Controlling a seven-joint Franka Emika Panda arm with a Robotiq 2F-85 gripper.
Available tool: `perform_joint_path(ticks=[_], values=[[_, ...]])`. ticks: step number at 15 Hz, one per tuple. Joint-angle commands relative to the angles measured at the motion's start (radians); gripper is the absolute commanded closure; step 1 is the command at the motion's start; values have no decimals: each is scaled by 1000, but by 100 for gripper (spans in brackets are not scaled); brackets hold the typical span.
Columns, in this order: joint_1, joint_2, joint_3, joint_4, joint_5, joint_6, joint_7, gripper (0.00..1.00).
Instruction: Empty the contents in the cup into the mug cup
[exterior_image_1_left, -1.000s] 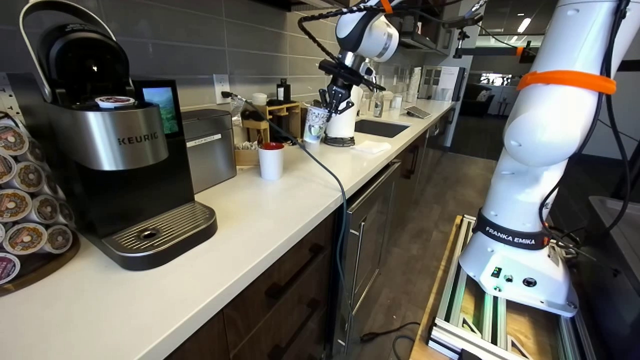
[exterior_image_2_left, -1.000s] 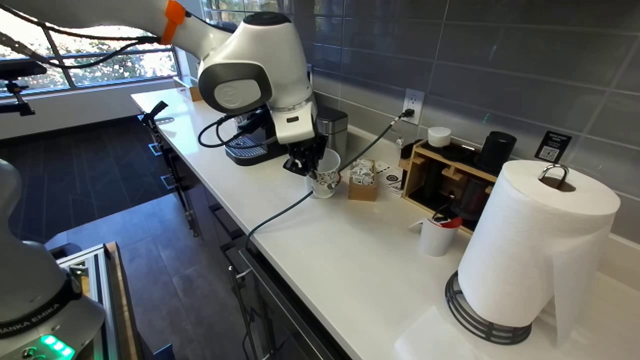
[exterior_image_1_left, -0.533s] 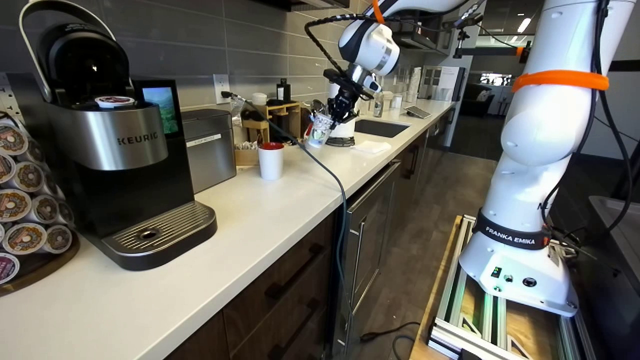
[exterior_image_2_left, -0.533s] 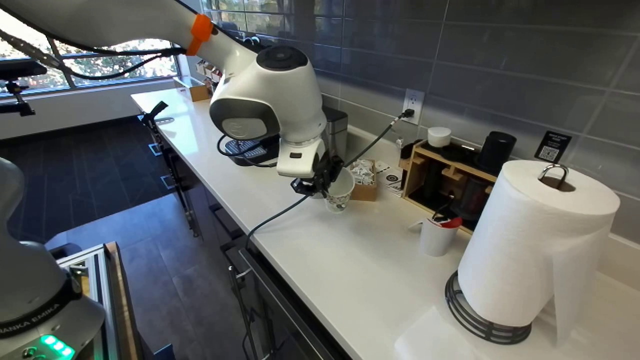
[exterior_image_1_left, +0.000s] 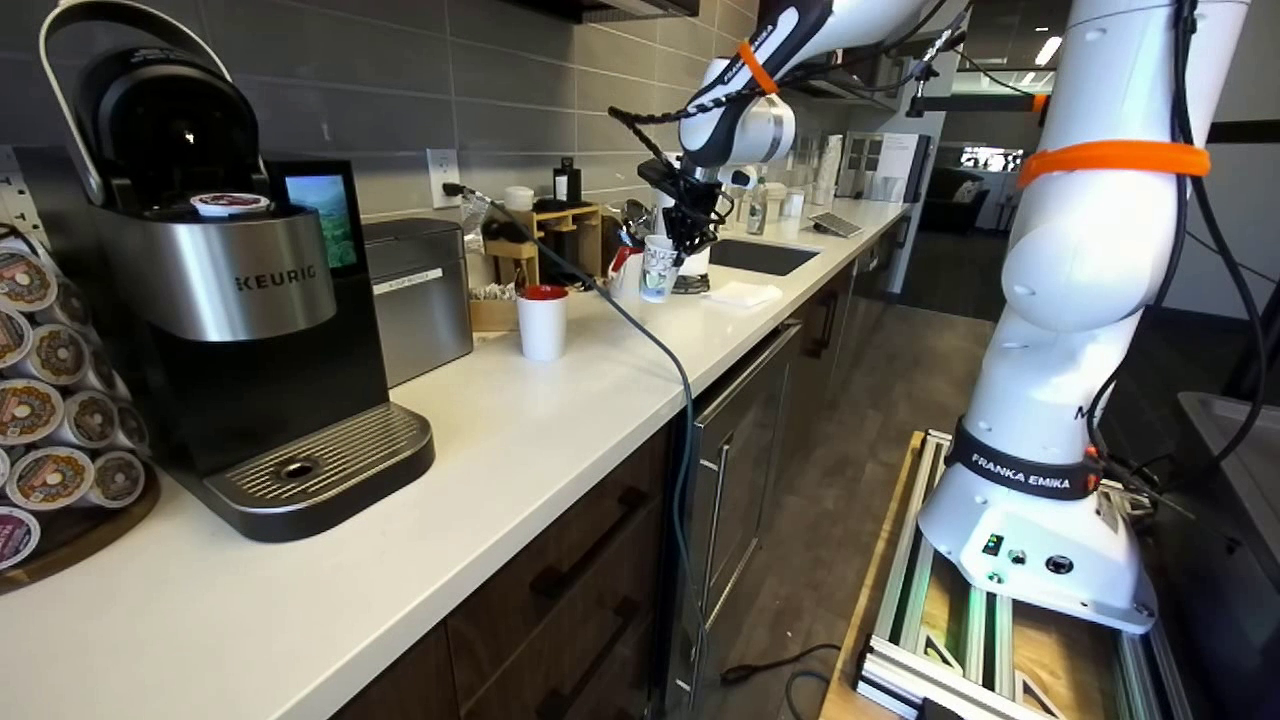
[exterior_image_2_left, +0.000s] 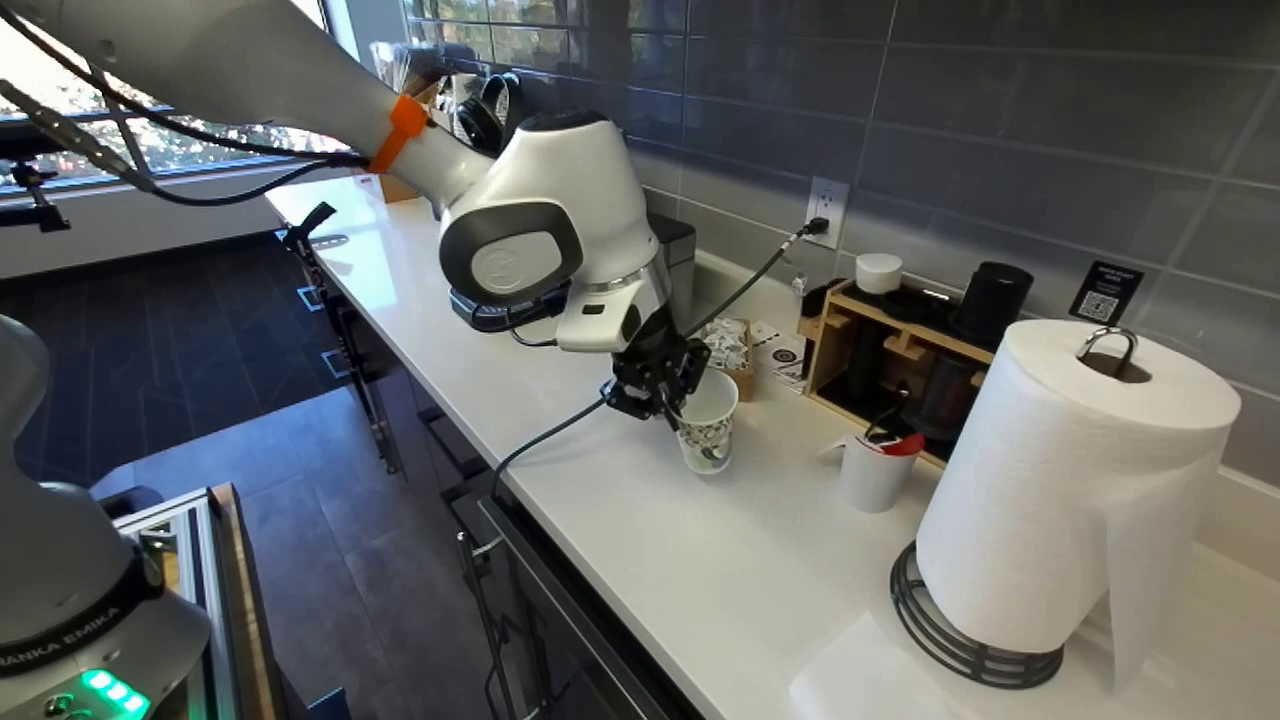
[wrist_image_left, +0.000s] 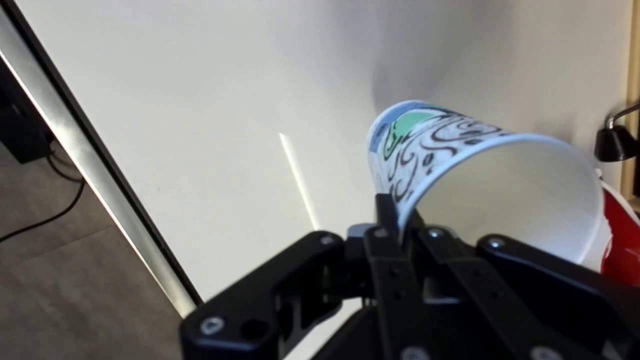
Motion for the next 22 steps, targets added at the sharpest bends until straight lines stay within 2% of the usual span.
perform_joint_path(ticks=[1,4,11,18,22], values=[[30,-19,-14,17,-232,-79,186,99],[42,-24,14,31,-273,-133,199,99],[60,-12,60,47,-203,-152,125,99],[62,36,75,61,-82,-170,-12,99],[67,60,74,75,-59,-191,-46,99]])
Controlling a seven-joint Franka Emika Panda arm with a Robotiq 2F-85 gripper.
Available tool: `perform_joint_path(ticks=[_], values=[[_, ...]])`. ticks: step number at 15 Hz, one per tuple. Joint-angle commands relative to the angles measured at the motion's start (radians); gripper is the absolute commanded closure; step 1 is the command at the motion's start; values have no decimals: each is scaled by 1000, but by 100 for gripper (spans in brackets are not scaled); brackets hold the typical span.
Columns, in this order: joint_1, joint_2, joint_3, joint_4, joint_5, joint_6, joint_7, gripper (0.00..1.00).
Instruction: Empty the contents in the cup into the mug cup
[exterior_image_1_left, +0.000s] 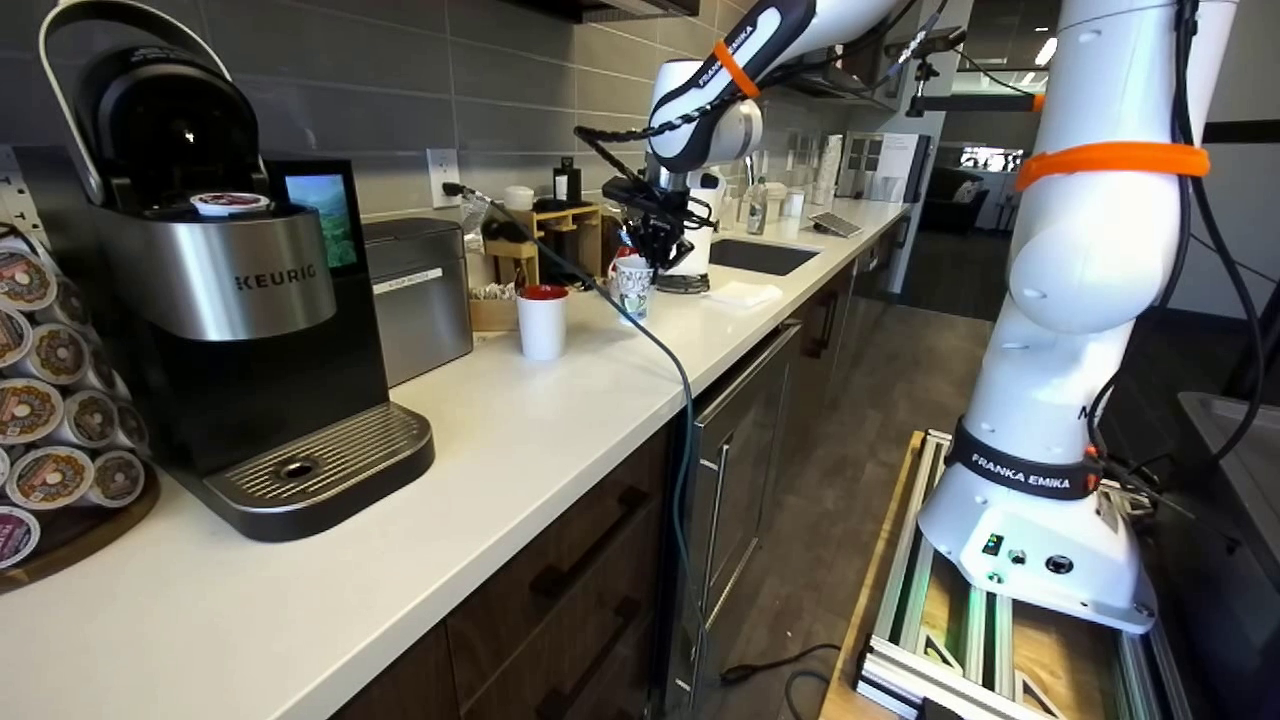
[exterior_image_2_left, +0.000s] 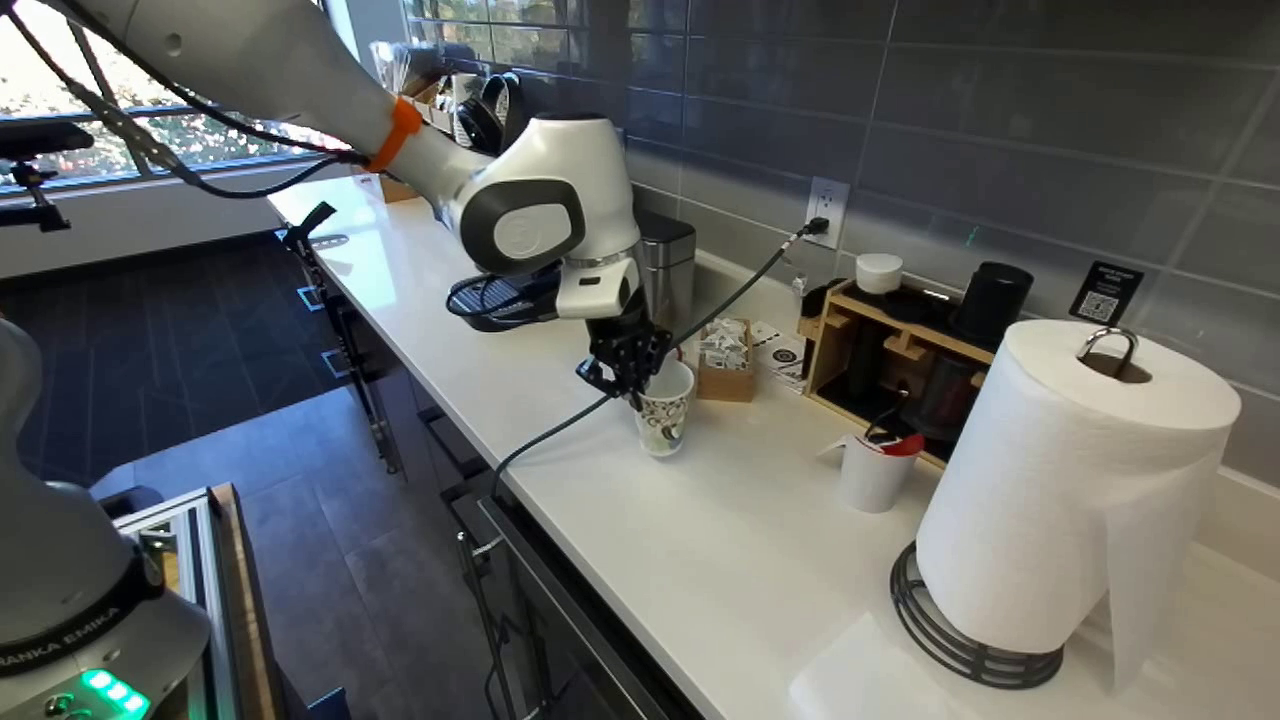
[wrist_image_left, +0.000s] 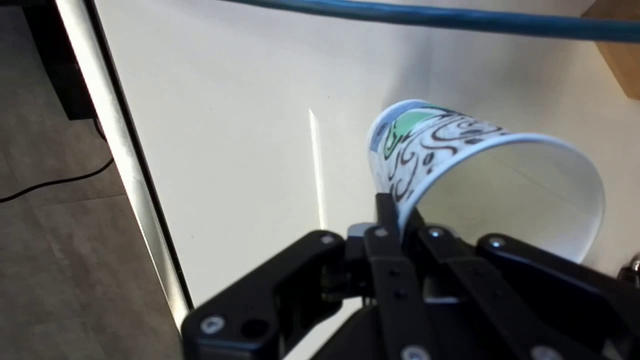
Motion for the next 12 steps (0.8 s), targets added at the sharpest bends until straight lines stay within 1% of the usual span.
perform_joint_path(ticks=[1,2,3,4,5,10,12], values=[[9,31,-4,35,32,-52,-34,99],[9,37,-3,42,37,-66,-41,95],[9,40,-2,45,44,-76,-49,70],[10,40,-2,47,48,-83,-55,70],[10,38,-3,47,54,-85,-60,67],[6,-16,-10,13,62,-68,-61,30],[1,-77,-15,-33,58,-51,-78,14]])
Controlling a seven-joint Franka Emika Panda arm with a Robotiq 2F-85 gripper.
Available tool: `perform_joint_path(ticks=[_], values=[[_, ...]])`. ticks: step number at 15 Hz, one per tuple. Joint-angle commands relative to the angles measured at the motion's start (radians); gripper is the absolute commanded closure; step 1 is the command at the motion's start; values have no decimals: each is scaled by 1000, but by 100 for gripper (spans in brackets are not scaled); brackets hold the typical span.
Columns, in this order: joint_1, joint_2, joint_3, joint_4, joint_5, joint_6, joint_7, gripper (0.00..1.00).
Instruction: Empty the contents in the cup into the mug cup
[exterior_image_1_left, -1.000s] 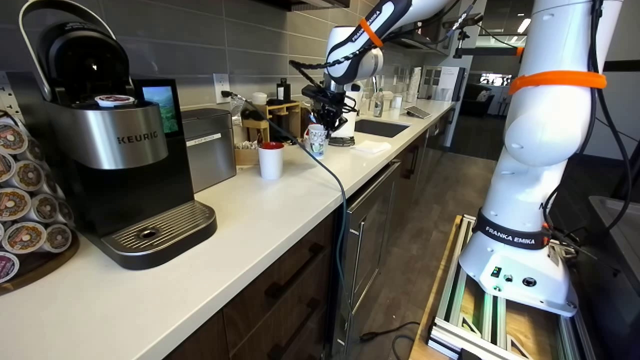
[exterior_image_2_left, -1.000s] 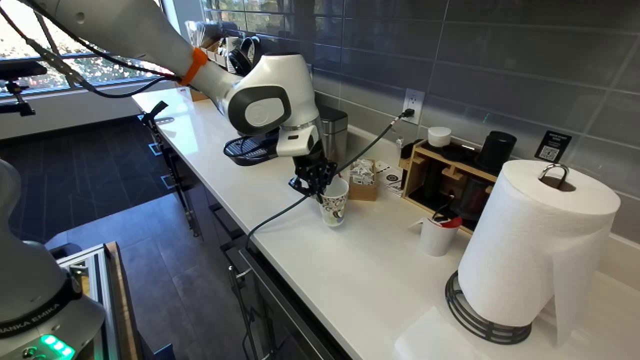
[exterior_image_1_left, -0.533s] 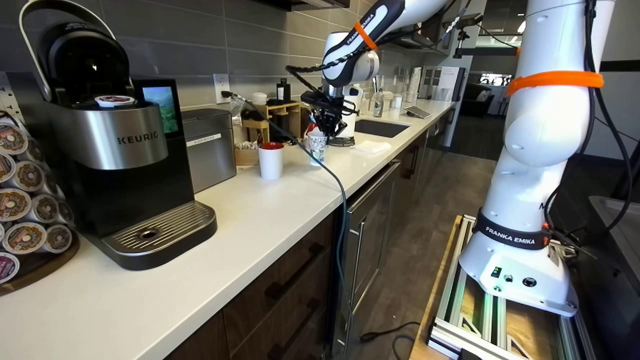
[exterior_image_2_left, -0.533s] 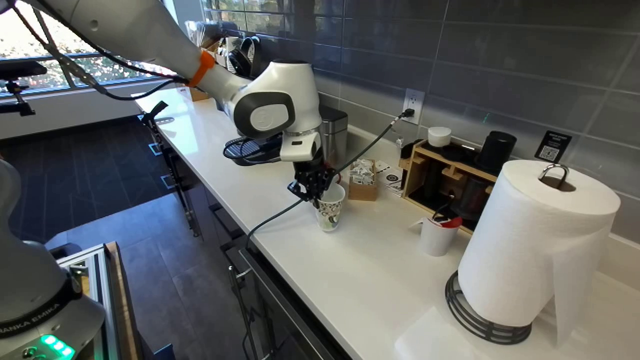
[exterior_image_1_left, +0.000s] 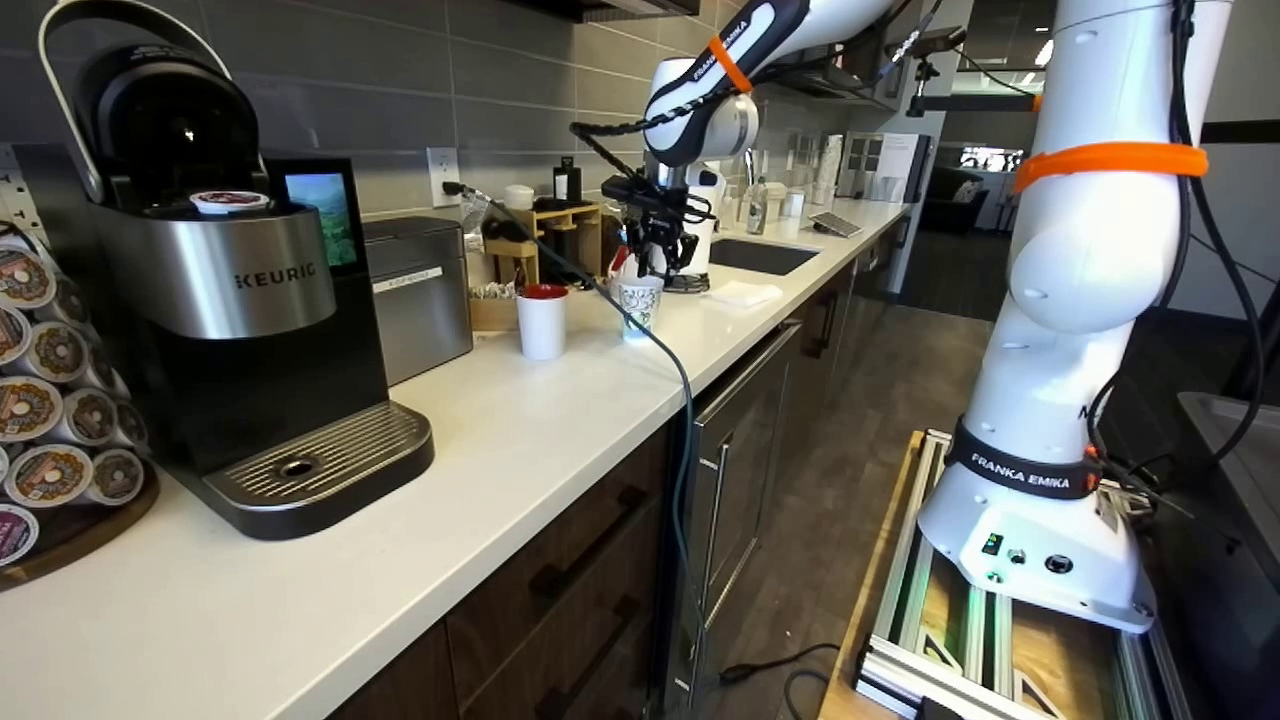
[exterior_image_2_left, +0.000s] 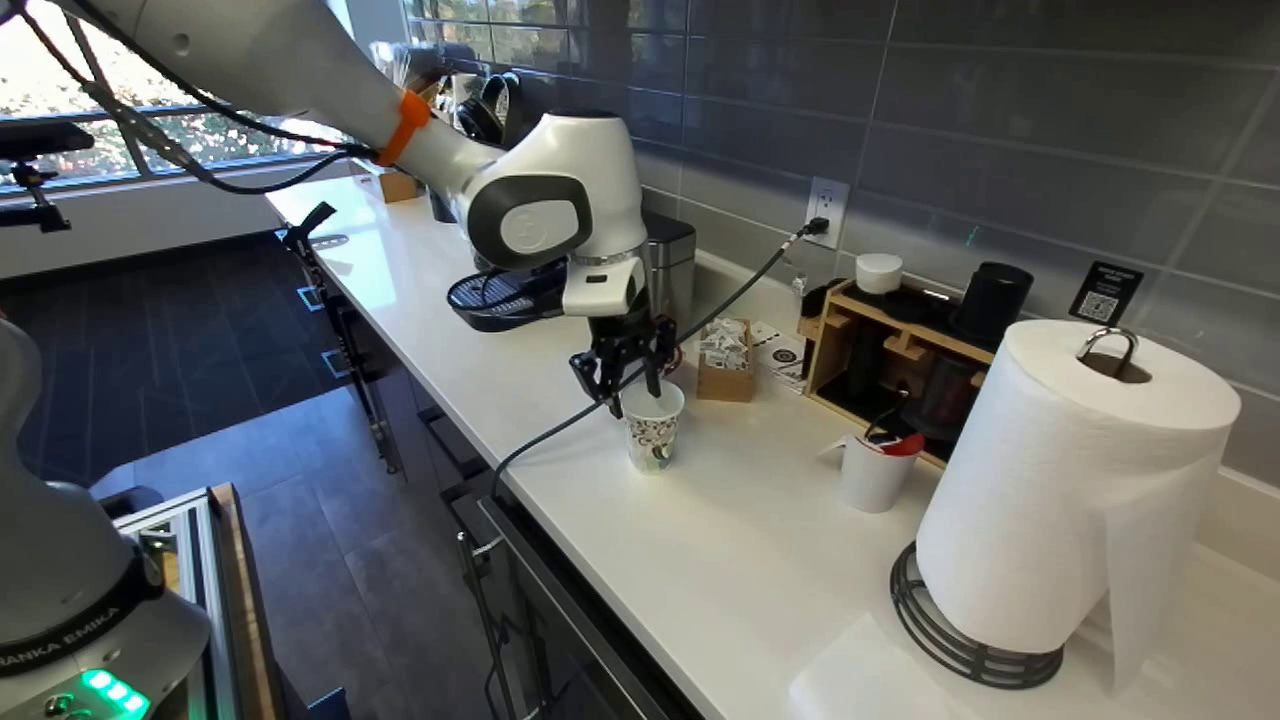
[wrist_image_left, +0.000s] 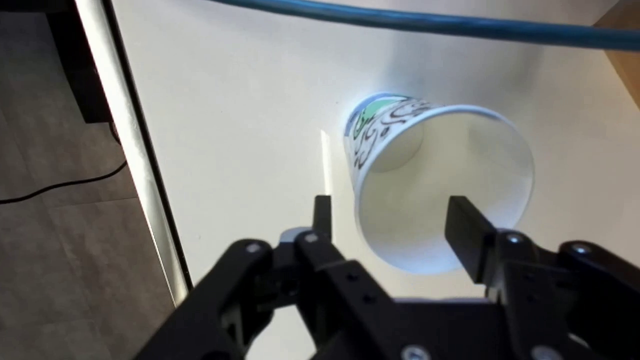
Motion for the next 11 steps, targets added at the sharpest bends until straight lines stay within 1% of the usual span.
perform_joint_path(ticks=[1,2,4,6,8,10,11], values=[[-3,-123,-11,-95,-1,29,-70,7],[0,-171,-16,-146,-91,64,-94,1],[-10,-275,-11,-250,-202,98,-107,0],[-33,-386,14,-352,-303,142,-115,0],[-63,-499,47,-460,-355,221,-129,0],[-90,-612,76,-574,-332,341,-146,0],[-103,-468,99,-435,-283,262,-153,1]])
